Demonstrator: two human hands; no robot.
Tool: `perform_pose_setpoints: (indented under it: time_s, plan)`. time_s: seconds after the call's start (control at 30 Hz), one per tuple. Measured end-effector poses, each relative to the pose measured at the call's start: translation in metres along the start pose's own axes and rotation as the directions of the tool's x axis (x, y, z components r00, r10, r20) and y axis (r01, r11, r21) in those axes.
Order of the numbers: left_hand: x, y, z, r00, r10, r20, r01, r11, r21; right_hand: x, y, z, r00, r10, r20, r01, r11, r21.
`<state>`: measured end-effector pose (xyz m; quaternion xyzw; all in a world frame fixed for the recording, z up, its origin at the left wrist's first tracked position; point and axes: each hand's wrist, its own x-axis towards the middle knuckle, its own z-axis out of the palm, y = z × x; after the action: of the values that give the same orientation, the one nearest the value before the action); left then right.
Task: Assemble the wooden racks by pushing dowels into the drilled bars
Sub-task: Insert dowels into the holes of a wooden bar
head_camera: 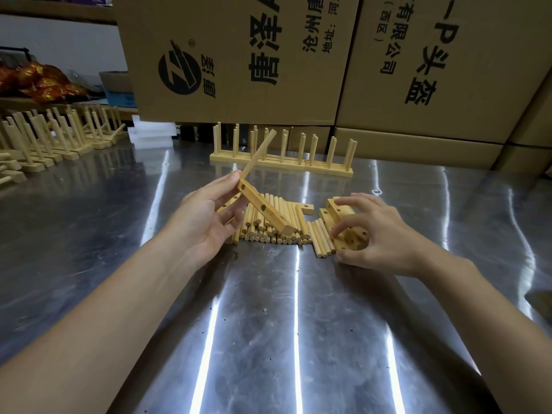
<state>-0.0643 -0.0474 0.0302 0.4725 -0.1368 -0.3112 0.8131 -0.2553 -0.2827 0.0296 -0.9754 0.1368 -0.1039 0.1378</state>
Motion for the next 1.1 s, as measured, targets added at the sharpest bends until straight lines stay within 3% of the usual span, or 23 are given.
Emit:
perform_pose_setpoints:
  time_s: [0.4,0.73,0.97,1.1]
  plan:
    - [0.0014,-0.0008,-0.0005,1.0,-0.007,-0.004,0.007,1.0,0.005,0.0032,0.0046,0.0052,0.999,-0.037,0.029,0.039,0.997,-0.068]
    - [0.0021,-0.0017,-0.0014,1.0,-0.011,0.004,0.011,1.0,0.006,0.0008,-0.0012,-0.0017,0.996,0.011,0.09,-0.012,1.0,0.001]
    - [0.0025,-0.0017,-0.0022,1.0,-0.013,0.004,0.012,1.0,0.016,0.0049,-0.0026,0.0057,0.994,-0.11,-0.016,0.109,0.993,-0.036]
    - [0.0022,-0.0013,-0.0017,1.0,-0.008,0.004,0.008,1.0,0.011,0.0046,-0.0011,0.0035,0.973,-0.165,-0.162,0.156,0.985,-0.069]
